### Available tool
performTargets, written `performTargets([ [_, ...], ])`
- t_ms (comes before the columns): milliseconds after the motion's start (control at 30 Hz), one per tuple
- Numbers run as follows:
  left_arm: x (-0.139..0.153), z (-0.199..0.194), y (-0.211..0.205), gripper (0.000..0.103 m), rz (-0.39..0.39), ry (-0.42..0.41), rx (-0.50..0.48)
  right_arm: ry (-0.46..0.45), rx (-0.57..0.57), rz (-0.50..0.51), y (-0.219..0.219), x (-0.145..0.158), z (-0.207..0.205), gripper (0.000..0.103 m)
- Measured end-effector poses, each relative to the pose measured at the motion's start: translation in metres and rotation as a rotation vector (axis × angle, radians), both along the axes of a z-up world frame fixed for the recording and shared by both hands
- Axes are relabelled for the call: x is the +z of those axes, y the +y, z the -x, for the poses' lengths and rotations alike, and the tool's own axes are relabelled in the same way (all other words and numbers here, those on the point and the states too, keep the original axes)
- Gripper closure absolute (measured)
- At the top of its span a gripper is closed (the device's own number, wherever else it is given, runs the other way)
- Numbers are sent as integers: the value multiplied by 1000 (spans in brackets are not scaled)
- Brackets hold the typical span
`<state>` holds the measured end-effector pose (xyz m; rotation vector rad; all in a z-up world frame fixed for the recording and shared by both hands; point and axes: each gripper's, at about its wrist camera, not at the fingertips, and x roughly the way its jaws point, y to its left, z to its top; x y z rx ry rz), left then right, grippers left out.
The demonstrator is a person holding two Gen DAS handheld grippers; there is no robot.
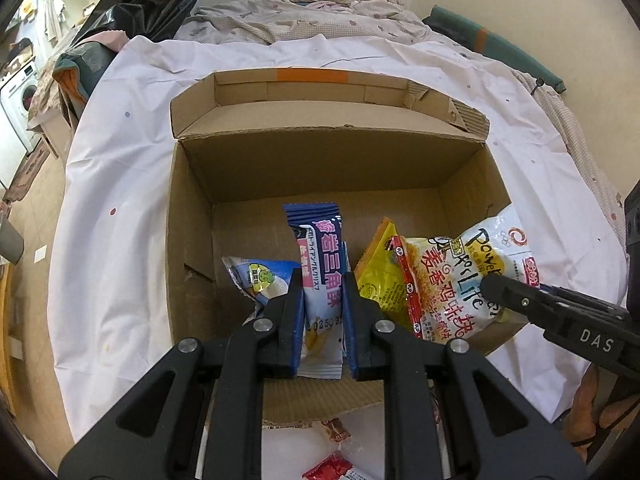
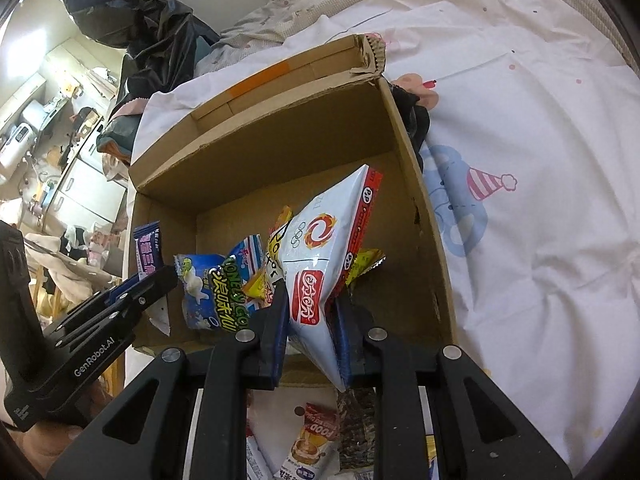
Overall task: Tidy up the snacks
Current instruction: 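Lower both held snacks into the box and open both tools, then withdraw both tools from the box back over the remaining snacks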
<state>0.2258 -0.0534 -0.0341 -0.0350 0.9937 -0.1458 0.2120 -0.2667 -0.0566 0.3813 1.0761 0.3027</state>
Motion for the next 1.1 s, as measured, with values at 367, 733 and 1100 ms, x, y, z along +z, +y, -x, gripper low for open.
performTargets([
  [367,8,5,2,44,-18,-37,18,-26,4,46,4,3,-1,75],
  [733,14,7,13,18,10,-54,63,-165,-16,92,3,29,6,17],
  [1100,27,24,25,18,12,-106,98,-211,-5,94,2,45,14,17],
])
